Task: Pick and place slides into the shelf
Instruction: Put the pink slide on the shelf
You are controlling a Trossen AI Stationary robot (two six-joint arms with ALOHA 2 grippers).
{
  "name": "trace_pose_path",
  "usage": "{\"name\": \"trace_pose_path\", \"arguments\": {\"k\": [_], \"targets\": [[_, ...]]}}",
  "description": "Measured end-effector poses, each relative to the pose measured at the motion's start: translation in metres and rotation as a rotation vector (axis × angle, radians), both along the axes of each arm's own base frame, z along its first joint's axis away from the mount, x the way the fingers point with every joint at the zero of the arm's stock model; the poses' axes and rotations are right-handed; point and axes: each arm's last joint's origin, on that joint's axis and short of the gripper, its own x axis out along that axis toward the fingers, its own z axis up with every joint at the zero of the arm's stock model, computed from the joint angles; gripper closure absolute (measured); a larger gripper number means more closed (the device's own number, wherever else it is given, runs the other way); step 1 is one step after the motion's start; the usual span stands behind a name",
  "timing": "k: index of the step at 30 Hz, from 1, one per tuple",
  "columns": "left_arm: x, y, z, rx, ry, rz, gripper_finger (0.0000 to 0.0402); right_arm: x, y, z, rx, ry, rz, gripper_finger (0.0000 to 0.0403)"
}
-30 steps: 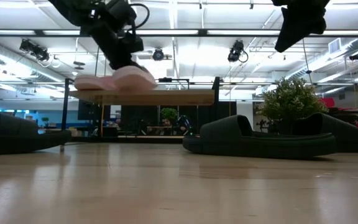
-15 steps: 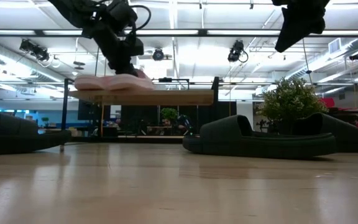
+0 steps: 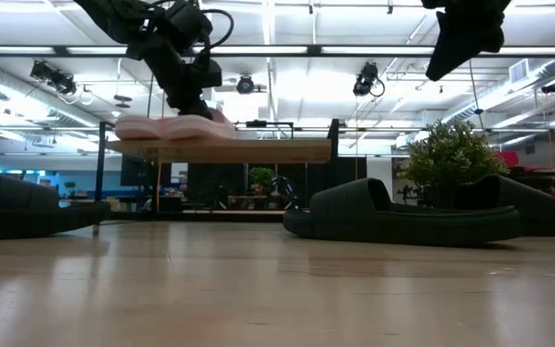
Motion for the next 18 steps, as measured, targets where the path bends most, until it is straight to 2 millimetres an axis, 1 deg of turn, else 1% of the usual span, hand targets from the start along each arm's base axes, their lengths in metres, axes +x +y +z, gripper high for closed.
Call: {"name": "trace_pose_path", "arguments": {"k": [6, 11, 18], "targets": [[0.001, -0.002, -0.001, 0.000, 0.006, -0.007, 0.0291, 0.002, 0.000, 0.001, 0.002, -0.024, 0.001, 0.0313], [0.006, -0.010, -0.001, 0.002, 0.007, -0.038, 0.0258, 0.003, 0.000, 0.001, 0.003, -0.031, 0.002, 0.0313], [0.011, -0.018, 0.004, 0.019, 0.000, -0.034, 0.0224, 0.003, 0.000, 0.002, 0.005, -0.042, 0.002, 0.0313]]}}
